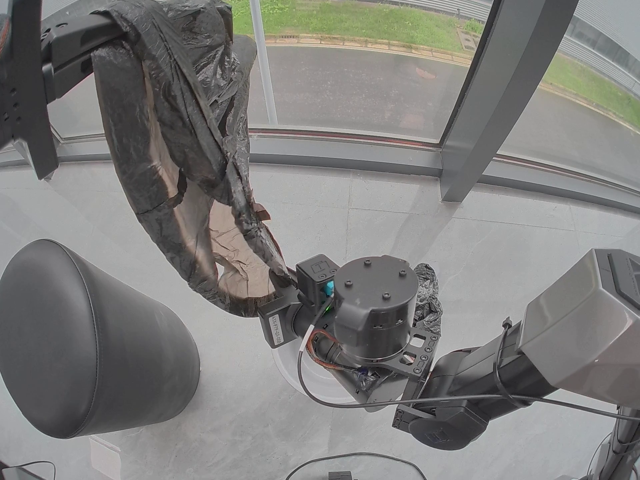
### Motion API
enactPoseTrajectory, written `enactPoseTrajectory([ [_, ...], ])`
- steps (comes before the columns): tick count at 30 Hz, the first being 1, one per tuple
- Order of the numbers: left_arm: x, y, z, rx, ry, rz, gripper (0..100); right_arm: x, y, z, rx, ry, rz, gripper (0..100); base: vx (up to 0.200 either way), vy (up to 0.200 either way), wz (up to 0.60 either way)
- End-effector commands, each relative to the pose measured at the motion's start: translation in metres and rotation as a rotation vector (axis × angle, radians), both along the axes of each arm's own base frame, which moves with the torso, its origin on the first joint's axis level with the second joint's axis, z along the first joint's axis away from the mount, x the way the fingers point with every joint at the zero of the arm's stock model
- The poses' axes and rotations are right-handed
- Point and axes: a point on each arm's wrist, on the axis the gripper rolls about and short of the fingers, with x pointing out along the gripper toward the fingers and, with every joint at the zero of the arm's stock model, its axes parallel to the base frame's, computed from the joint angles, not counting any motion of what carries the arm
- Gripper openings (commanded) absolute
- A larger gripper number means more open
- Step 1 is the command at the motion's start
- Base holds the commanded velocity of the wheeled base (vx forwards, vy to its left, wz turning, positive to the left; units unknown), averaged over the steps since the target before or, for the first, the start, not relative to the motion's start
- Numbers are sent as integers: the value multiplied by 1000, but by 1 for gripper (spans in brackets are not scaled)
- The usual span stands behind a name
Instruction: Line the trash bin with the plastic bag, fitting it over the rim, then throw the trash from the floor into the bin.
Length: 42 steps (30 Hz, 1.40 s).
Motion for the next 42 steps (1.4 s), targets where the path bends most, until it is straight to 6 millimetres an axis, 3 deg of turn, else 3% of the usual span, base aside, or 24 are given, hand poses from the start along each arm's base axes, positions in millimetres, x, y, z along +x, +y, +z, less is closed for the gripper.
enactPoseTrajectory([
  [1,-1,1,1,-4,-3,0,0,2,-1,1,3,-2,-5,0,0,0,0],
  [11,0,2,-4,11,2,7,0,-6,-10,-6,-39,29,-2,0,0,0,0],
  [14,4,3,-22,79,14,6,0,-14,-34,5,-110,75,5,0,0,0,0],
  [21,27,7,-85,256,29,-83,0,-39,-98,55,-262,199,122,0,0,0,0],
  [24,30,9,-98,276,12,-135,0,-45,-114,76,-298,233,157,0,0,0,0],
  [27,30,9,-114,320,5,-192,0,-52,-137,112,-335,312,190,0,0,0,0],
  [30,33,5,-120,337,30,-214,0,-56,-149,129,-354,386,203,0,0,0,0],
  [36,39,-5,-133,375,101,-275,0,-56,-158,144,-342,516,251,0,0,0,0],
  [42,28,-16,-142,365,214,-385,0,-50,-158,159,-375,695,306,0,0,0,0],
])
